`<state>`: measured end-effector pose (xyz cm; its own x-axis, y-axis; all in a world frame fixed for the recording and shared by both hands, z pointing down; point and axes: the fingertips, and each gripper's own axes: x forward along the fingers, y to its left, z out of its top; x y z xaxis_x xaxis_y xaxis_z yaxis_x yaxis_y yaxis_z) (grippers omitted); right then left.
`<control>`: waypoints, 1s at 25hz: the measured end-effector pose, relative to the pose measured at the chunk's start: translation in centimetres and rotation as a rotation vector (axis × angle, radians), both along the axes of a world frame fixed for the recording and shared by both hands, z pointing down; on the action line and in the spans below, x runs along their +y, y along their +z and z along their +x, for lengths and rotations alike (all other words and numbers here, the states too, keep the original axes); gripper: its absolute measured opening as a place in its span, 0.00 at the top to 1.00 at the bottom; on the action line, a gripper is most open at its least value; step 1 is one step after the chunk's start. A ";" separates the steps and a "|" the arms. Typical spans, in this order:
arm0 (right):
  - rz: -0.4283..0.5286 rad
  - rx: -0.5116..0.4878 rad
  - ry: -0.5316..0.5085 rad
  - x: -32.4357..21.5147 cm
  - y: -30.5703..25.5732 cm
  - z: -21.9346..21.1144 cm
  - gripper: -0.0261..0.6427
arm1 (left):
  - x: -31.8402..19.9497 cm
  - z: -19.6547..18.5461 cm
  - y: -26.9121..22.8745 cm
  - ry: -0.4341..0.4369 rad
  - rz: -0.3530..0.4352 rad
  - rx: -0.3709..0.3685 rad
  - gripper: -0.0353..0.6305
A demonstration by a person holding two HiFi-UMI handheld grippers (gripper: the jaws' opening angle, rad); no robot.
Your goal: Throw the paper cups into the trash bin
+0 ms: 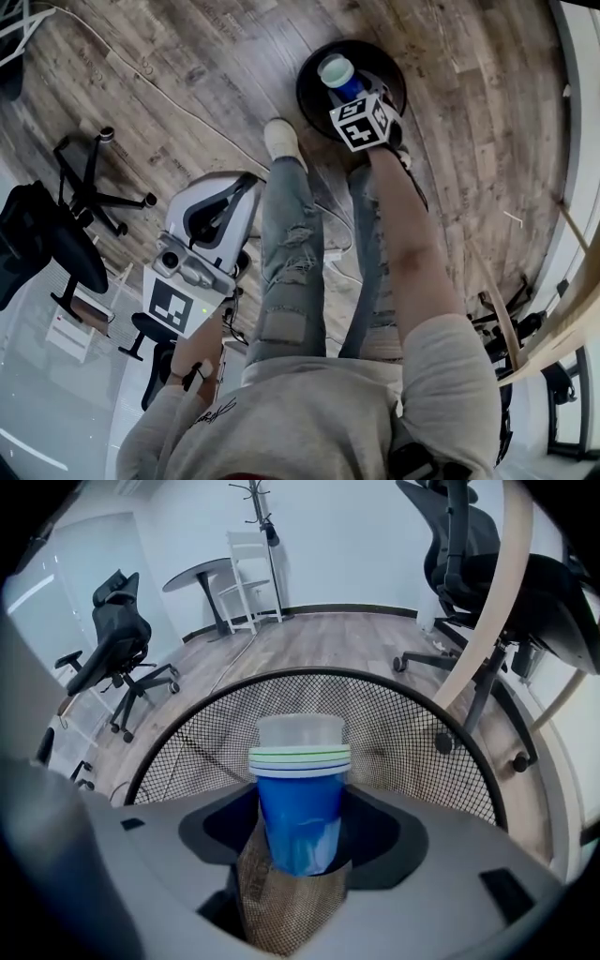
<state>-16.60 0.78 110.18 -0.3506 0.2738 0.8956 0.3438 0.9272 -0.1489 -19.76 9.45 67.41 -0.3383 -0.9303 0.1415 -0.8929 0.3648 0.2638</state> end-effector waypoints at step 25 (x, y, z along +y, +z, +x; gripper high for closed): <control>-0.102 -0.200 0.037 0.9 -12.2 -3.3 0.54 | -3.0 -0.4 -5.4 0.052 0.029 -0.045 0.94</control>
<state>-19.88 1.69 97.98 -0.5301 0.3426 0.7756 0.3416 0.9235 -0.1745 -20.18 6.46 62.06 -0.2949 -0.9503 0.0998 -0.9218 0.3105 0.2323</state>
